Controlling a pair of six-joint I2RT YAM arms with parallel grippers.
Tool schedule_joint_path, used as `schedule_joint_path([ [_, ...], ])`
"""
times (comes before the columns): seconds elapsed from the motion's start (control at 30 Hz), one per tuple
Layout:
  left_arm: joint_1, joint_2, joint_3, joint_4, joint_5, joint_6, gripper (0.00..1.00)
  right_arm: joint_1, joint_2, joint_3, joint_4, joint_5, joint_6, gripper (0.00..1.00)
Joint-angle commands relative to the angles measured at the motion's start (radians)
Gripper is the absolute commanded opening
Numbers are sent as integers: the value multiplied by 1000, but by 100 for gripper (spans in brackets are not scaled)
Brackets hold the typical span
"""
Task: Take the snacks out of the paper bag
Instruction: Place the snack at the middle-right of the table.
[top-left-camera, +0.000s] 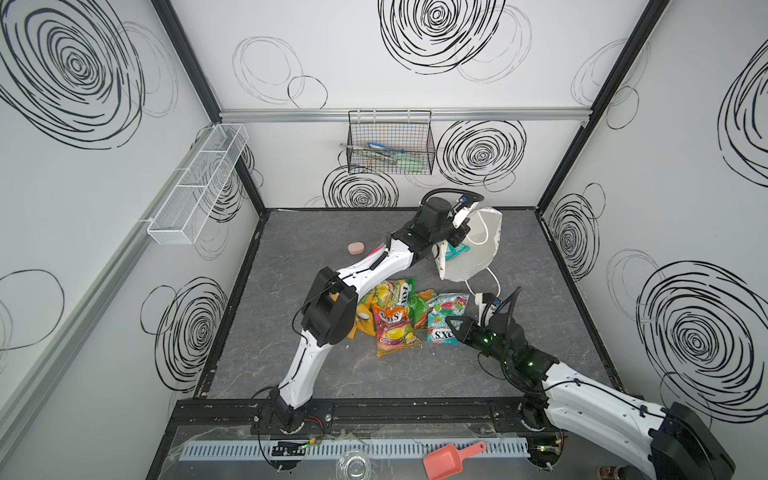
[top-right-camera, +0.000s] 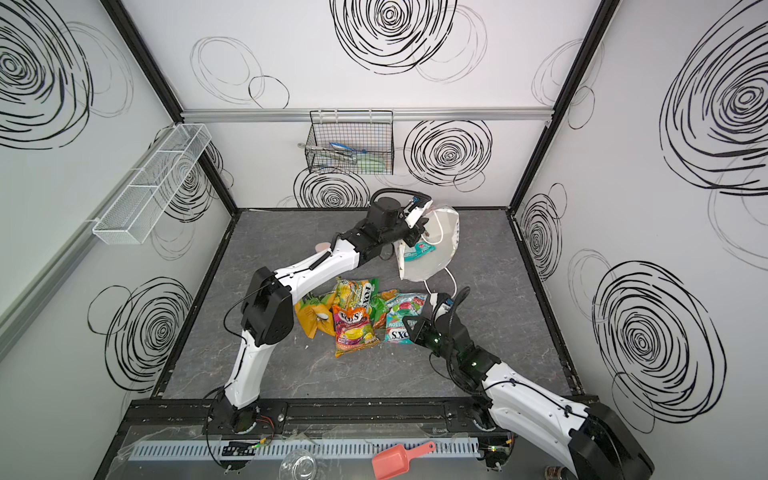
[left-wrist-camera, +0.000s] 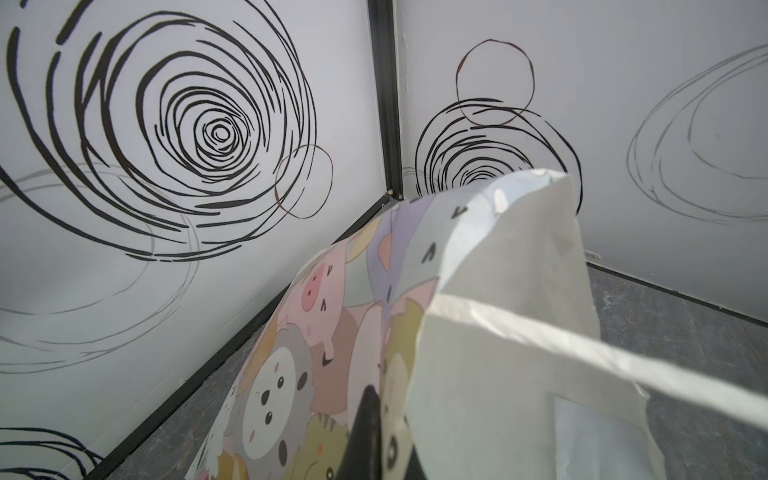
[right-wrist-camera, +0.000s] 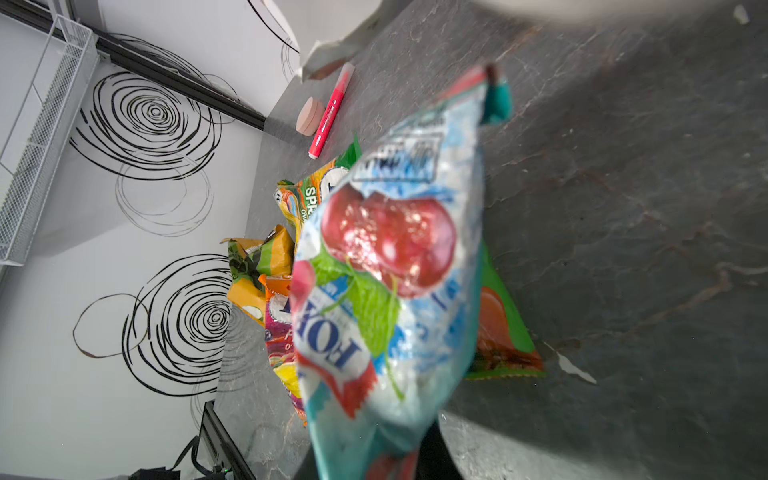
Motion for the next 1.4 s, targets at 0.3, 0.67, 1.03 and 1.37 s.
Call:
schedule_joint_path([
  [0.3,-17,-36,-13,52,-31,22,0,-139,76,38,-107,36,13,57],
  [0.67,-20,-27,-6,40,-42,20,0,-188,-175,103,-478,109,-132,100],
  [1.03,-20,-7,21,7,-37,11,0,-196,-392,384,-749,138,-274,99],
  [1.37,-18,-8,26,-21,-38,-29,0,-198,-110,666,-616,-7,-591,98],
])
